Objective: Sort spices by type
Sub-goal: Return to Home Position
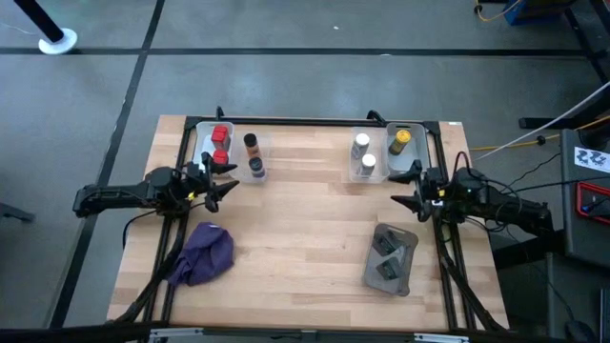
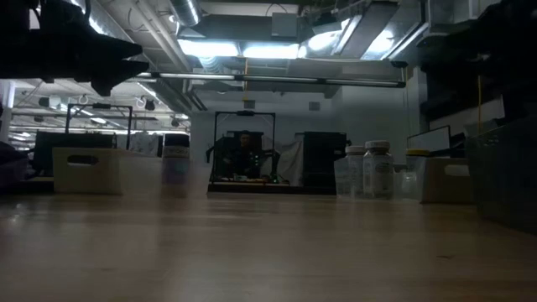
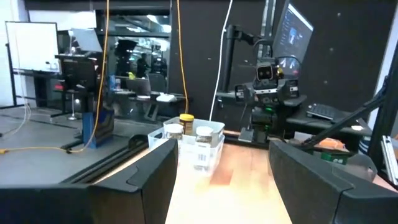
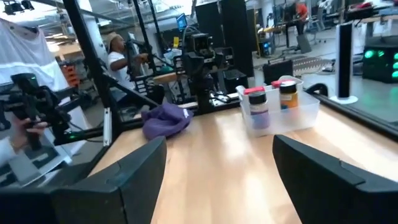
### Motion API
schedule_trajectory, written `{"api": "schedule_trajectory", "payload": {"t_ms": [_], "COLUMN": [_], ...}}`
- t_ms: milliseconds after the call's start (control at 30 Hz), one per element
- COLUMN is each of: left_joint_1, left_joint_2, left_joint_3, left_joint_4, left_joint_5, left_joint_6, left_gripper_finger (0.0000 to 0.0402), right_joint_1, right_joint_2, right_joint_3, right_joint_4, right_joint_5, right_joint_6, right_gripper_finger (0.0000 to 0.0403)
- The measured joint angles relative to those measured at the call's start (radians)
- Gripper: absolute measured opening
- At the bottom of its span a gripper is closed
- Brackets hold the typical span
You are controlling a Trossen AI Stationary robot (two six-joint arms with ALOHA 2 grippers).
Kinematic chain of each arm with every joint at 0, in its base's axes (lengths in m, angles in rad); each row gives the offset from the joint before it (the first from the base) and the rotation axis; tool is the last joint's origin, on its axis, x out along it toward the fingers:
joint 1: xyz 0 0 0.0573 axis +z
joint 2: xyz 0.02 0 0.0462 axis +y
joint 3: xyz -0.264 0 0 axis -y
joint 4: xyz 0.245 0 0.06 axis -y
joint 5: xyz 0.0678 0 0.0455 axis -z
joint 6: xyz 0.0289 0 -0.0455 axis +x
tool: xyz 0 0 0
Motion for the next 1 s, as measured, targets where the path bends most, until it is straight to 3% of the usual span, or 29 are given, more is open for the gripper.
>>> {"api": "schedule_trajectory", "payload": {"t_ms": [300,1000], "left_joint_1": [0.0,0.0], "left_joint_2": [0.0,0.019], "left_joint_3": [0.0,0.0], "left_joint_4": [-0.088,-0.114], "left_joint_5": [-0.056,-0.063], "left_joint_6": [-0.08,-0.069], "left_gripper_finger": [0.0235,0.0235], "right_joint_1": [-0.001,-0.001], "right_joint_2": [0.0,0.003], "right_joint_3": [-0.07,-0.106], "right_joint_4": [0.006,0.018], "right_joint_5": [0.223,0.221], "right_joint_6": [-0.01,-0.036], "right_gripper_finger": [0.0293,0.0293]}}
